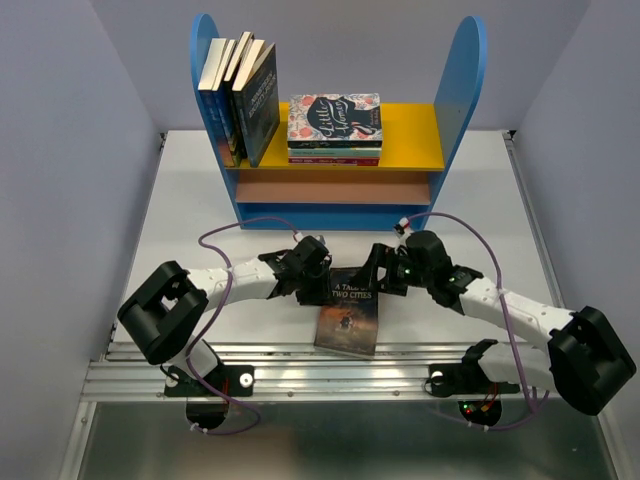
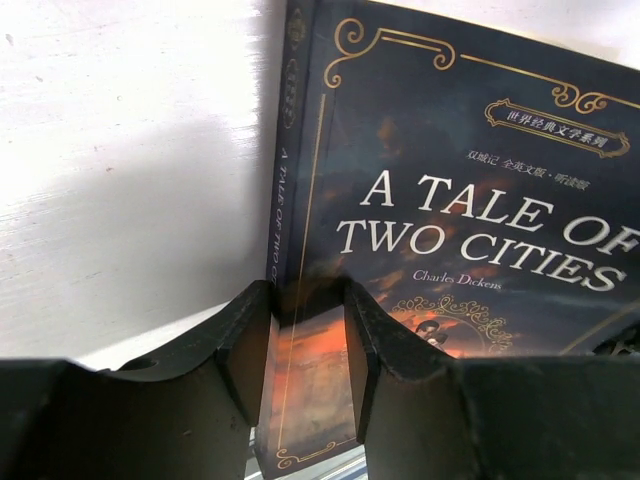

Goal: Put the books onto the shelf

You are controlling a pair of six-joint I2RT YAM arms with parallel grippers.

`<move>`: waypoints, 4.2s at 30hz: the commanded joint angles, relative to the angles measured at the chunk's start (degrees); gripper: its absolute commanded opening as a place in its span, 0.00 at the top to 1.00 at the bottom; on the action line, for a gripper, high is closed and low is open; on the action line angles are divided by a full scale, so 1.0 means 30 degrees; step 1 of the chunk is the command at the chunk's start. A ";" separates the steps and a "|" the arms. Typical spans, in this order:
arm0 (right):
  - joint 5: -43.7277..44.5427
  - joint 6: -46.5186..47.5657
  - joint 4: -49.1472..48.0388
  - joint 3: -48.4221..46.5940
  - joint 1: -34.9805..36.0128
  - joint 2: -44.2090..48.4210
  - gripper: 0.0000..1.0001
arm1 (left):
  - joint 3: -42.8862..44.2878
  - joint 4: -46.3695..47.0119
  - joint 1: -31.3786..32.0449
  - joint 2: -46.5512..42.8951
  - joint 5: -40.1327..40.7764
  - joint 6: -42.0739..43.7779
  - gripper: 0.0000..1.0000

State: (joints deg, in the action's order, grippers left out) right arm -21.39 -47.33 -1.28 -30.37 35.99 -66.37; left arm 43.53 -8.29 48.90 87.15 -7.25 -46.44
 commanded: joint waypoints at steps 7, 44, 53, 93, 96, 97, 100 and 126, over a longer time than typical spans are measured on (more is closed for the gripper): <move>-0.1306 0.1682 -0.0597 0.0046 0.0250 -0.0931 0.32 | -0.0593 0.1123 0.0456 -0.0194 -0.0163 -0.0430 0.63; 0.0779 0.8833 0.5728 -1.1407 0.0426 0.5951 0.99 | -0.1385 0.8008 -0.3352 -1.4057 -0.3995 0.4345 0.01; -0.1688 0.9391 0.5349 -1.2435 0.0426 0.5599 0.99 | -0.0711 1.1053 -0.3352 -1.1184 -0.7426 0.4287 0.01; 1.4951 0.9742 0.7368 -0.9475 0.0426 0.6334 0.00 | 1.1666 0.8947 -0.3235 -1.1274 0.0155 1.0786 1.00; 1.4980 0.9771 0.7428 -0.9593 0.0426 0.6186 0.00 | 1.4656 0.8684 -0.3235 -0.9222 0.1092 1.2486 1.00; 1.4952 0.9771 0.7486 -0.9622 0.0426 0.6185 0.00 | 1.5308 0.8596 -0.3235 -0.8347 0.1213 1.3331 1.00; 1.5213 0.9859 0.7545 -0.9623 0.0426 0.6331 0.00 | 1.7448 0.7955 -0.3235 -0.7142 0.2703 1.4246 1.00; 1.4307 0.9713 0.8073 -0.9506 0.0426 0.5102 0.00 | 1.5115 1.6090 -0.3996 -0.3153 1.5129 2.2508 1.00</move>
State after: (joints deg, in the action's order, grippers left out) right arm 22.02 -17.82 23.94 -59.02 36.88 -51.24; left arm 90.37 20.45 37.74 80.73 33.19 15.11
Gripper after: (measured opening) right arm 0.998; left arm 0.336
